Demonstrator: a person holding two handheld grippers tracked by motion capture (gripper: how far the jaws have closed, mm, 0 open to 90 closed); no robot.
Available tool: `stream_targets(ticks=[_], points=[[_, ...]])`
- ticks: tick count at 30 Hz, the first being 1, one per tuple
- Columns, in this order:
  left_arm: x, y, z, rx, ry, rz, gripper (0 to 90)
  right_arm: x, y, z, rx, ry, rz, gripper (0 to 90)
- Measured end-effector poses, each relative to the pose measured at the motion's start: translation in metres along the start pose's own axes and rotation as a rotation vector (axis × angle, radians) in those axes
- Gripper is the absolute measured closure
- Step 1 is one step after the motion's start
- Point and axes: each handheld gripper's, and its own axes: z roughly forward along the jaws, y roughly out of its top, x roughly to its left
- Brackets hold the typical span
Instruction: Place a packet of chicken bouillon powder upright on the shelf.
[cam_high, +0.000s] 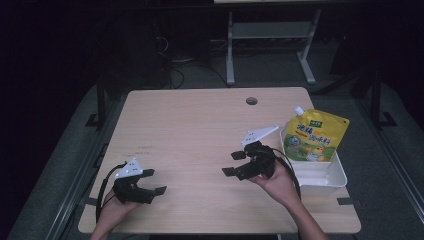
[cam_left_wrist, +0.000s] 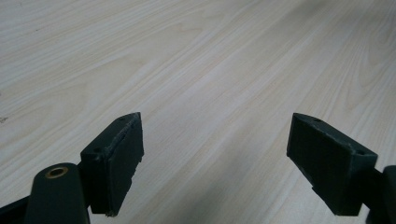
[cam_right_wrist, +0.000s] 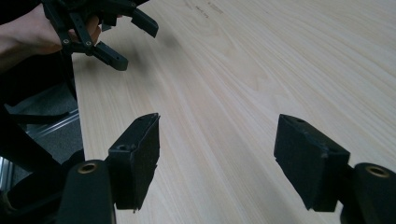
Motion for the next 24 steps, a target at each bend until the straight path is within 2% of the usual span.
stream_targets(ticks=[12, 15, 24], points=[[-0.003, 0.0, 0.002, 0.006, -0.012, 0.006, 18.2, 0.004, -0.01, 0.018, 0.0, 0.031, 0.017, 31.2], [-0.003, 0.0, 0.003, 0.006, -0.014, 0.006, 18.2, 0.006, -0.013, 0.026, 0.018, 0.047, 0.026, 29.8], [-0.002, -0.001, 0.003, 0.006, -0.019, -0.003, 18.3, 0.01, -0.025, 0.034, 0.029, 0.057, 0.012, 29.3]])
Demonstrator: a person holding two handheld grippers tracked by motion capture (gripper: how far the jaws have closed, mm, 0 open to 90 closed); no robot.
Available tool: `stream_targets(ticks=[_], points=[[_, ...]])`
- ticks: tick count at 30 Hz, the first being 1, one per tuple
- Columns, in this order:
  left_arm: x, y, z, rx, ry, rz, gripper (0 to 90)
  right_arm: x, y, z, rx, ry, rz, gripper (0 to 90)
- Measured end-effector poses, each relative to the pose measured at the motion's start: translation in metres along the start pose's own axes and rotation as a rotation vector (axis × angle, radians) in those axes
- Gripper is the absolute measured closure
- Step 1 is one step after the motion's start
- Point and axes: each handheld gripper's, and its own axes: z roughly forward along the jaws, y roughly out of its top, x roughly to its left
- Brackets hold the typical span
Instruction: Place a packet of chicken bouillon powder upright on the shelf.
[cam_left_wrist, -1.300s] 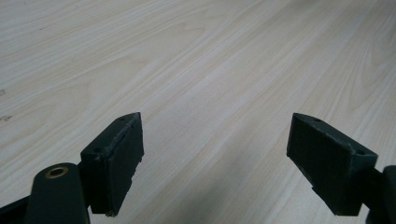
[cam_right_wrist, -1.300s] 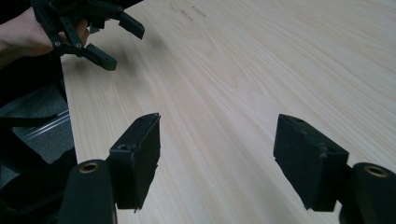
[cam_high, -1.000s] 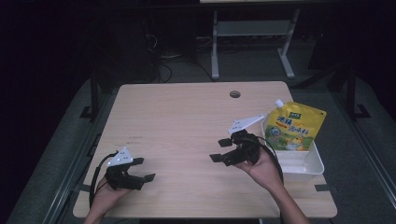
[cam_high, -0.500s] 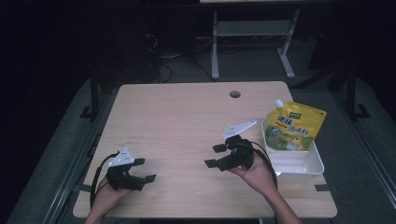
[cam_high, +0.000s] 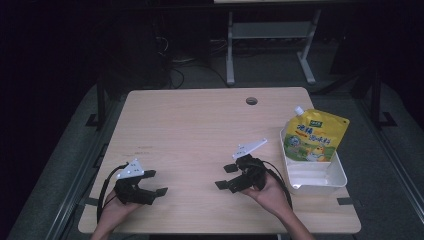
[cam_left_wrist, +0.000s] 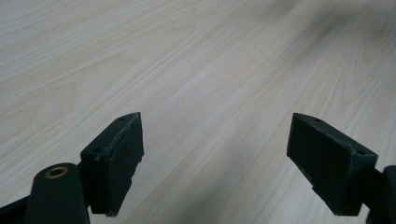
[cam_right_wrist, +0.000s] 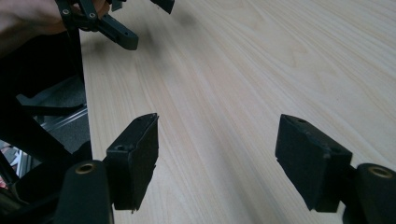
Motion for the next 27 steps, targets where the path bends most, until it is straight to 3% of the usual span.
stream_targets(ticks=[10, 16, 27], points=[[-0.001, 0.0, 0.003, 0.009, -0.012, 0.001, 18.7, 0.002, -0.017, 0.002, -0.008, -0.009, -0.001, 29.1], [-0.005, 0.0, 0.006, 0.031, -0.019, 0.022, 19.2, 0.005, -0.028, 0.0, -0.028, -0.014, -0.003, 28.9], [-0.006, -0.001, 0.007, 0.038, -0.045, 0.029, 21.1, 0.006, -0.032, 0.008, -0.052, -0.012, -0.001, 27.9]])
